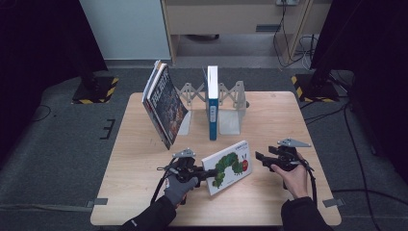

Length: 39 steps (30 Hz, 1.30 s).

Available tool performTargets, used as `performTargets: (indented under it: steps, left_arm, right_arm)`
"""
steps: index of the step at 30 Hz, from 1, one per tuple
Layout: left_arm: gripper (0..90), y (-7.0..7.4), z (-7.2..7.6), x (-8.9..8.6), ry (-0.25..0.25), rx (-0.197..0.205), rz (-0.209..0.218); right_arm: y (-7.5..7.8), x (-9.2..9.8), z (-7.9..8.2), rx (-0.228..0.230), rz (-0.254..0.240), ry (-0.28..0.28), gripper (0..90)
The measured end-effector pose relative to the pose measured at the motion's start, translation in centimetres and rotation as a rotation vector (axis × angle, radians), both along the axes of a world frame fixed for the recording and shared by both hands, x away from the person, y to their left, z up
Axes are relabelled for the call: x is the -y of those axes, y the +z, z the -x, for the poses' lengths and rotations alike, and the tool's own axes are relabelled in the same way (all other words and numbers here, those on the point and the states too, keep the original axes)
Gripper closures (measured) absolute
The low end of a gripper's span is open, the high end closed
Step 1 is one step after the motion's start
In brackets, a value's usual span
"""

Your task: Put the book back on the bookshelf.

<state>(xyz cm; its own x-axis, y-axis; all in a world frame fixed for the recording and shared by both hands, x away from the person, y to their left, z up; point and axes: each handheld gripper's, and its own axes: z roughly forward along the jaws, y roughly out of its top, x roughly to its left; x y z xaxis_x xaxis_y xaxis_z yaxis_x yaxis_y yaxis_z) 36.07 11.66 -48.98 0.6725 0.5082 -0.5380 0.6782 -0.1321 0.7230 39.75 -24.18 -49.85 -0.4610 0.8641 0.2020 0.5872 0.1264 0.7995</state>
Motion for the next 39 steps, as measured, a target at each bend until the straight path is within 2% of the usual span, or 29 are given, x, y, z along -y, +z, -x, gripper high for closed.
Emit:
performTargets:
  steps: [3,8,13,16,18,21,26,29,32,39]
  left_arm:
    - [74.4,0.5,-0.2,-0.6,0.024,0.0,-0.001]
    - [74.4,1.6,-0.5,-1.6,0.056,0.016,0.015]
    - [74.4,3.4,-1.0,-2.6,0.096,0.047,0.05]
    - [74.4,4.4,-1.3,-2.9,0.124,0.083,0.032]
    - [74.4,5.1,-1.5,-2.9,0.141,0.109,0.012]
    - [74.4,5.8,-1.8,-3.0,0.163,0.122,0.022]
    - [74.4,7.2,-2.5,-2.2,0.209,0.173,0.01]
    - [74.4,7.6,-3.1,-1.6,0.225,0.188,0.033]
    - [74.4,7.7,-3.9,-1.0,0.254,0.197,0.056]
    - [74.3,7.9,-5.3,-0.2,0.297,0.22,0.059]
  right_arm:
    - [-0.7,0.5,-0.2,-0.021,0.095,-0.028,26.4]
    - [-2.0,1.3,-0.4,-0.085,0.175,-0.052,24.3]
    - [-2.5,1.7,-0.4,-0.107,0.195,-0.059,22.2]
    - [-2.9,1.7,-0.5,-0.124,0.215,-0.059,19.9]
    - [-3.1,1.6,-0.5,-0.117,0.223,-0.067,19.0]
    - [-3.2,1.6,-0.5,-0.11,0.233,-0.062,17.4]
    - [-3.8,1.0,-0.4,-0.077,0.26,-0.053,7.4]
    - [-4.1,0.9,-0.4,-0.059,0.25,-0.056,4.5]
    - [-4.1,0.9,-0.4,-0.059,0.249,-0.056,4.4]
    - [-4.1,0.9,-0.4,-0.059,0.248,-0.056,4.4]
